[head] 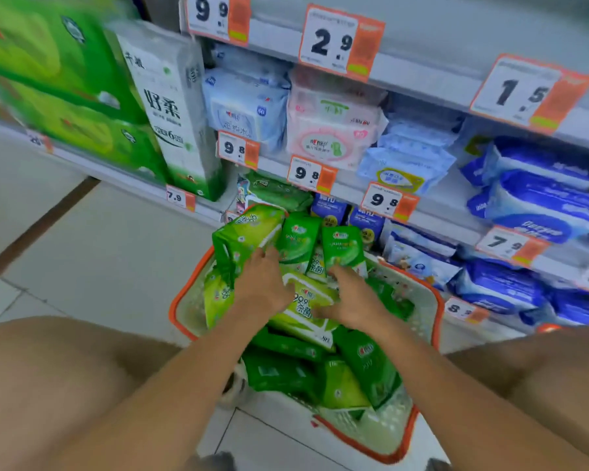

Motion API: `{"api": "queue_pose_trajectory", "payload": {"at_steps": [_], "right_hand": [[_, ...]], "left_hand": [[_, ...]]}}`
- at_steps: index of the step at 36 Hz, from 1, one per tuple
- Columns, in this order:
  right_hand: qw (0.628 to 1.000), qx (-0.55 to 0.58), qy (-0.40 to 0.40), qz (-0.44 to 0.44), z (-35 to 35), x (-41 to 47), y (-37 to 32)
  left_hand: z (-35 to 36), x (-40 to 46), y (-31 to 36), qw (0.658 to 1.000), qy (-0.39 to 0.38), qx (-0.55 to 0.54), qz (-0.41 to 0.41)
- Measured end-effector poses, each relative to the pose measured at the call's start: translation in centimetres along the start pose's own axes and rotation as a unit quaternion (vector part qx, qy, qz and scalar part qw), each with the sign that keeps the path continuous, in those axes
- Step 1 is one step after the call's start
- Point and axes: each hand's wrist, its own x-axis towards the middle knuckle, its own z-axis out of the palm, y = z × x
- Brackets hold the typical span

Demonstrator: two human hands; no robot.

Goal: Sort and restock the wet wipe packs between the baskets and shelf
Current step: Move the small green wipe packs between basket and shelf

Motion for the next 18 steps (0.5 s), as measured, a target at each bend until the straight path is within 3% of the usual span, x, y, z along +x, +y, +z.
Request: {"api": "queue_pose_trajectory", "payload": {"at_steps": [3,5,8,10,13,15,18], "right_hand": [[0.996,-0.087,-0.017,-0.019,1.4,-0.5,0.3],[0.997,-0.075,-0.010,-0.013,1.9,-0.6,0.8],[0.999,-0.045,-0.021,-0.019,1.1,-0.5,1.7],[0.998,0.021,0.051,0.005,-0.1,-0.7,2.4],[0.992,-0.012,0.120,0.041,-2.5,-1.7,3.5],[0.991,-0.084,0.077,0.077,-3.7,-2.5,4.1],[0.985,-0.108,-0.059,0.118,-3.4,-3.5,5.1]], "left_hand": [[-0.6,-0.2,-1.8,0.999,-0.021,0.004,-0.044],[-1.1,-0.3,-2.8,0.998,-0.033,0.011,-0.046],[-1.5,-0.6,-3.6,0.989,-0.148,-0.002,-0.009],[-1.4,-1.2,-3.7,0.976,-0.217,0.024,0.020],[-0.6,-1.8,-4.2,0.972,-0.211,0.082,0.058],[-0.1,-2.2,-4.4,0.974,-0.190,0.092,0.079],[-0.4,-2.5,-4.1,0.963,-0.153,0.170,0.145]]}}
